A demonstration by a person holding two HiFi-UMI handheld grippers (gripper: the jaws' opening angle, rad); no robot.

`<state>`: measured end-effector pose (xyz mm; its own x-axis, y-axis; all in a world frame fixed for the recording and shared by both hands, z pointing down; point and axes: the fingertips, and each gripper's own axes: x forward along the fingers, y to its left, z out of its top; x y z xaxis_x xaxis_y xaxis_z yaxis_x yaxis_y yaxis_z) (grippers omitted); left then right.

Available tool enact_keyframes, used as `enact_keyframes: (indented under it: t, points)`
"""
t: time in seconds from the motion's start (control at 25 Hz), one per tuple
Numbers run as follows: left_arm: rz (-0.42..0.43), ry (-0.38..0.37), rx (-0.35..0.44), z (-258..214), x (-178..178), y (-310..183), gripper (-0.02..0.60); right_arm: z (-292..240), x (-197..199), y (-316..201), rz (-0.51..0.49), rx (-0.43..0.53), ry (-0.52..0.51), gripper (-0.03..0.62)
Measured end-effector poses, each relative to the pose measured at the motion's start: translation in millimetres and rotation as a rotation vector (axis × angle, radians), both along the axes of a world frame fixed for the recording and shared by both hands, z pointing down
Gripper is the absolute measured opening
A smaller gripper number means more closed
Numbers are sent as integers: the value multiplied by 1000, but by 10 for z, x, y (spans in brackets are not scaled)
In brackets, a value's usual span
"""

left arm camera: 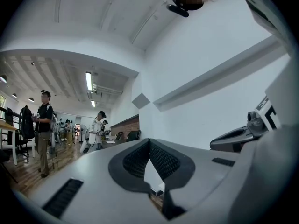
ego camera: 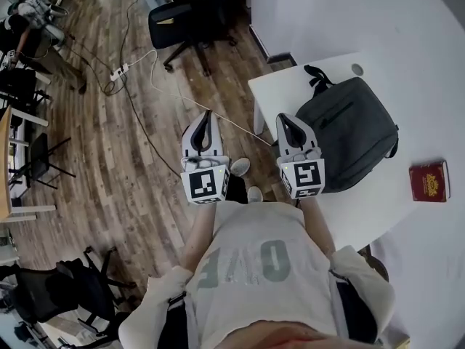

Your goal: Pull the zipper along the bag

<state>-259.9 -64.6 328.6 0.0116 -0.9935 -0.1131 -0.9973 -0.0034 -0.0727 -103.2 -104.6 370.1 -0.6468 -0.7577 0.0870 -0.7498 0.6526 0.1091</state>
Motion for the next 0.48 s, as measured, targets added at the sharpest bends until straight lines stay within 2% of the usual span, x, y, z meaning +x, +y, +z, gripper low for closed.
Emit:
enact_keyframes:
  t: [0.28,0.48]
  points:
    - [35,22,-3,20,-273,-383,26,-30,-259,-257,30,9,19,28]
    - [93,20,3,0,-339,-699,26,-78,-323,-515,96,17,5,28]
